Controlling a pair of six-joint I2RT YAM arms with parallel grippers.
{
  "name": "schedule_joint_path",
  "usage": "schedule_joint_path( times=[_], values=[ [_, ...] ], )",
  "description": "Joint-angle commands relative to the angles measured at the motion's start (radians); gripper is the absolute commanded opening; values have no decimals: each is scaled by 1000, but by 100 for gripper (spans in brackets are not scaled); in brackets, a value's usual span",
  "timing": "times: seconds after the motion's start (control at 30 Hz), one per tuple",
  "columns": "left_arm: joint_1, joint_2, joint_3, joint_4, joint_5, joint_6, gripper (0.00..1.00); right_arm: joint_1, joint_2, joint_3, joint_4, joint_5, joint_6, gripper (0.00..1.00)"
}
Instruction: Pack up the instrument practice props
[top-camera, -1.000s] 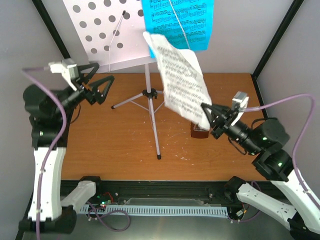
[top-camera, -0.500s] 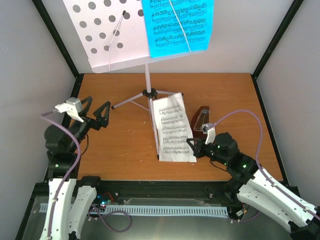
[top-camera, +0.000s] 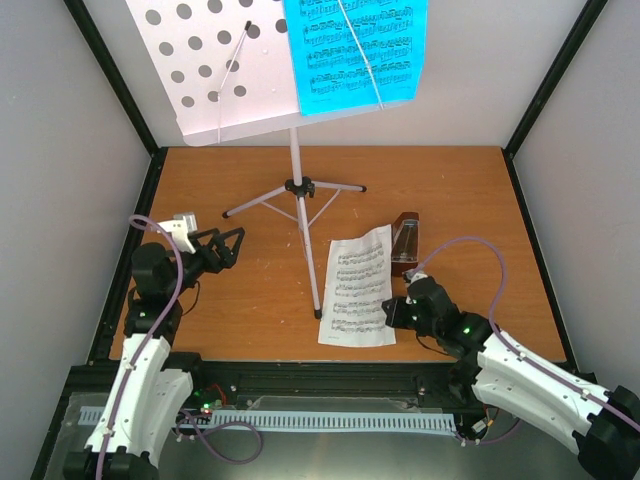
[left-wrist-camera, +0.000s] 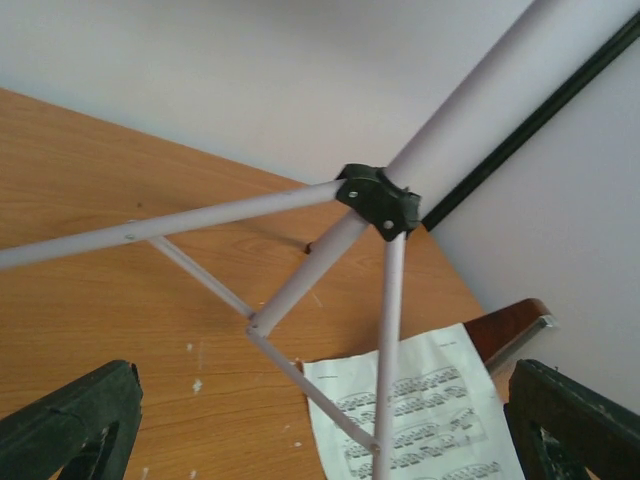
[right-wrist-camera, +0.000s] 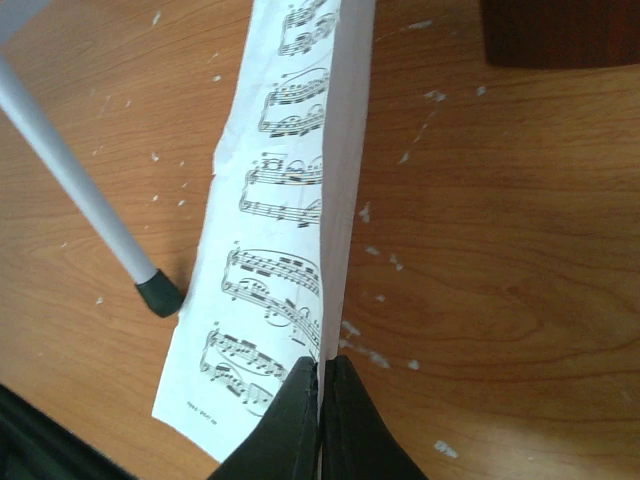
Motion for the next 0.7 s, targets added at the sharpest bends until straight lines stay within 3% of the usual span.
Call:
schedule_joint_path(
  times=[0.0,0.27,0.43,0.53,0.67],
  values=[
    [-3,39,20,109,134,-52,99,-3,59,-7,27,82,-26,3],
    [-3,161,40,211,433,-5,99,-5,275,62,147,117,-139,3],
    [-3,169,110,122,440,93,99,-5,316,115,162,133,-175,5],
    [-3,135,112,53,345,127,99,-5,270,135,112,178,-189,32],
    [-2,-31,99,21,-31,64,99,-9,131,142,62,226,-209,67]
  ],
)
